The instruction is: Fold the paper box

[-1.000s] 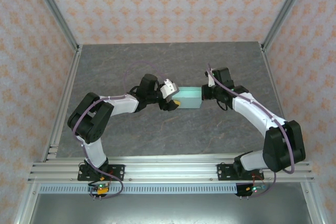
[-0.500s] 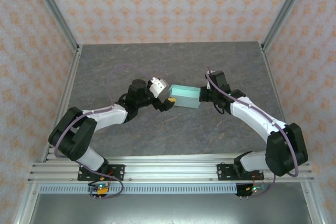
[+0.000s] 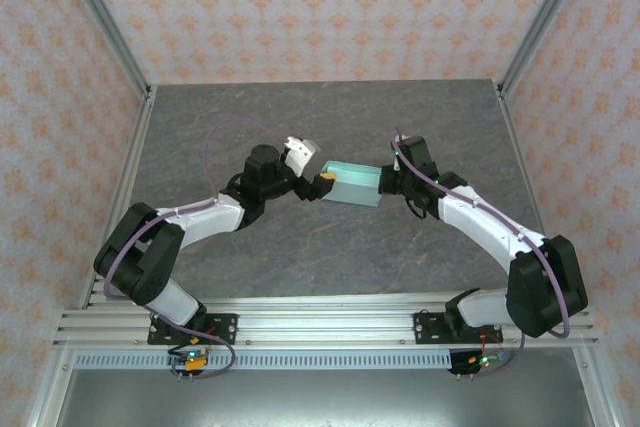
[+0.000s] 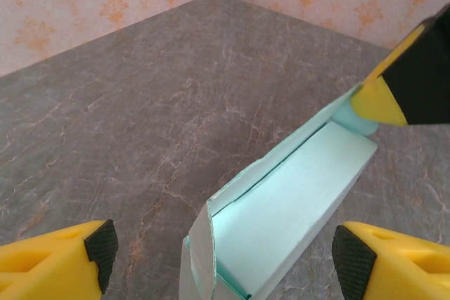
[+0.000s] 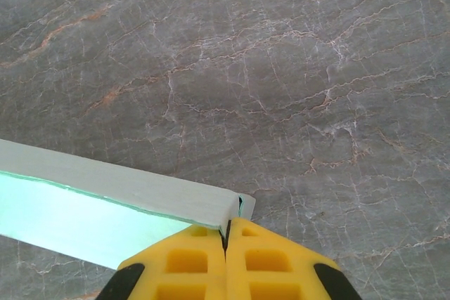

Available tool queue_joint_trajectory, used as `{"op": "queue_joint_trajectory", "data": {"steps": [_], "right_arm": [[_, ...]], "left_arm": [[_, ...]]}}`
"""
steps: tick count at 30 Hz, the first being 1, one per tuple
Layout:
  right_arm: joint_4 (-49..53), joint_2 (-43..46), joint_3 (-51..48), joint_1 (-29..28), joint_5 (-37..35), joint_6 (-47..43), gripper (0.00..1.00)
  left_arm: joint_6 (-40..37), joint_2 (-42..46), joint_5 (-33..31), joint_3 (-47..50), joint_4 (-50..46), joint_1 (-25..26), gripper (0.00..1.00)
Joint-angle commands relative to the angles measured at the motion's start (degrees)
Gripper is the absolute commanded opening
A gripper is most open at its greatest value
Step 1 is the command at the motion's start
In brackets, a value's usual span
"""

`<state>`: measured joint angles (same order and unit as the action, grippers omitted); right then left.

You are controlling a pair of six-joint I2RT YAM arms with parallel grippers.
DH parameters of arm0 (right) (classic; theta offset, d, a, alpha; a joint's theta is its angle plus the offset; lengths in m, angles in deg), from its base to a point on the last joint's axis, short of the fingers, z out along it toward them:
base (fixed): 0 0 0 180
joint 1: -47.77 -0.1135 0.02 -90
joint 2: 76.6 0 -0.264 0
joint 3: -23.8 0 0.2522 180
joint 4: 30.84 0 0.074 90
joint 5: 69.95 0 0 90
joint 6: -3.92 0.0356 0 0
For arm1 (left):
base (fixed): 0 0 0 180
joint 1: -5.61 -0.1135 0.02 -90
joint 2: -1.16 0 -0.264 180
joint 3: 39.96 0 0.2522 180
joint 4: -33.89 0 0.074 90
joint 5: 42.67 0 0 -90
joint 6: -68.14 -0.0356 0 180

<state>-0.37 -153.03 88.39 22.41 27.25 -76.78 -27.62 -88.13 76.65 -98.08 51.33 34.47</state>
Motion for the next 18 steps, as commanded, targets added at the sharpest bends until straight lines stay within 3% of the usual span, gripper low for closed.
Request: {"op": "queue_joint_trajectory", "data": {"steps": [1, 4, 10, 18], "right_arm": [[1.13, 0.49, 0.21, -0.51, -1.41, 1.22, 0.0], [1.33, 0.18, 0.58, -0.9, -1.7, 1.22, 0.0], [2.78, -1.1, 2.6, -3.07, -4.48, 0.12, 0.0], [2.82, -1.1, 3.29, -3.18, -5.18, 0.54, 0.0]], "left_arm": [[4.2, 1.32, -0.64, -2.9, -0.55, -0.36, 0.8], [7.41, 0.86, 0.39, -4.42, -3.05, -0.38, 0.72], [11.79, -0.21, 1.42, -5.24, -5.89, -1.65, 0.68], [9.45, 1.25, 3.36, -5.59, -11.47, -2.31, 0.64]]}}
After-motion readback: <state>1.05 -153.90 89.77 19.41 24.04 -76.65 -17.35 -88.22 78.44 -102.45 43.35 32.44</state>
